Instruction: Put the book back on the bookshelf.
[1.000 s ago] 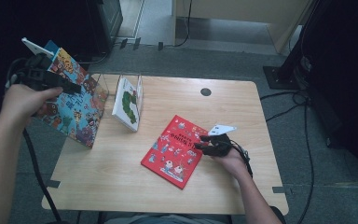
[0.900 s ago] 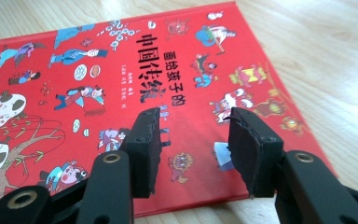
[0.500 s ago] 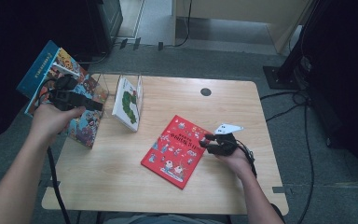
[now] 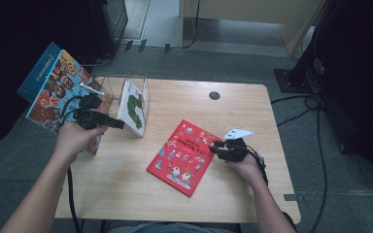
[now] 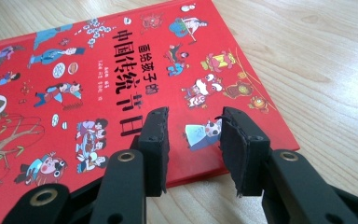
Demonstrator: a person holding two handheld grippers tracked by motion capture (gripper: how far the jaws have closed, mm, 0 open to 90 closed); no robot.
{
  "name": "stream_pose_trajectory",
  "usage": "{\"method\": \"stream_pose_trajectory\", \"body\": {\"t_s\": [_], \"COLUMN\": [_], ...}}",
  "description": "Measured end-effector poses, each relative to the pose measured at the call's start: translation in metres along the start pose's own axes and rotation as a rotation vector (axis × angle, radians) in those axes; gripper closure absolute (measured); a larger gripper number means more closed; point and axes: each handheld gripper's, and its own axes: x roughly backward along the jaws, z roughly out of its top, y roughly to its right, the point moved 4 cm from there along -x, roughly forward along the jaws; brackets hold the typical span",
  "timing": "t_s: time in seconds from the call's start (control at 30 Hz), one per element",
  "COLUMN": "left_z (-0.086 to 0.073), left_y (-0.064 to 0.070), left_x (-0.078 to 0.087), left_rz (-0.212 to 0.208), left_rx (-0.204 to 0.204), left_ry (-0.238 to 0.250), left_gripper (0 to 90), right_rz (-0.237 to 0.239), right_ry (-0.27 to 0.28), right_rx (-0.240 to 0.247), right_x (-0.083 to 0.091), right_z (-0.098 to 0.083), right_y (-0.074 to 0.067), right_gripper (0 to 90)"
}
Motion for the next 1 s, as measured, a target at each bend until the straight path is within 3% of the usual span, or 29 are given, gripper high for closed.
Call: {"method": "stream_pose_trajectory", "body": {"t_s": [0.17, 0.27, 0.5, 0.8, 1.0], "left_z": [-0.006, -0.011, -0.02, -0.035, -0.041], "left_y": [0.003, 0.004, 0.008, 0.014, 0.013], "left_x": [-0.018, -0.03, -0.054, -0.082, -0.098], "left_rz": [-0.023, -0.013, -0.069, -0.074, -0.08], "left_rx": [-0.014, -0.02, -0.017, -0.091, -0.1], "left_ry": [-0.024, -0.037, -0.061, -0.102, -0.088], "left_gripper": [55.3, 54.3, 54.9, 74.7, 84.8], "right_rz": [-0.004, -0.004, -0.007, -0.002, -0.01], "right_ry": [-0.004, -0.006, -0.01, -0.008, 0.003], "right_rx": [-0.001, -0.004, -0.019, -0.042, -0.045], "right_x": [0.001, 0.003, 0.006, 0.009, 0.009], "right_z": [-0.002, -0.005, -0.01, -0.017, -0.018], "right_y": [0.0, 0.0, -0.001, -0.004, -0.009], "right_gripper": [62.4, 62.4, 62.6, 65.1, 69.3]}}
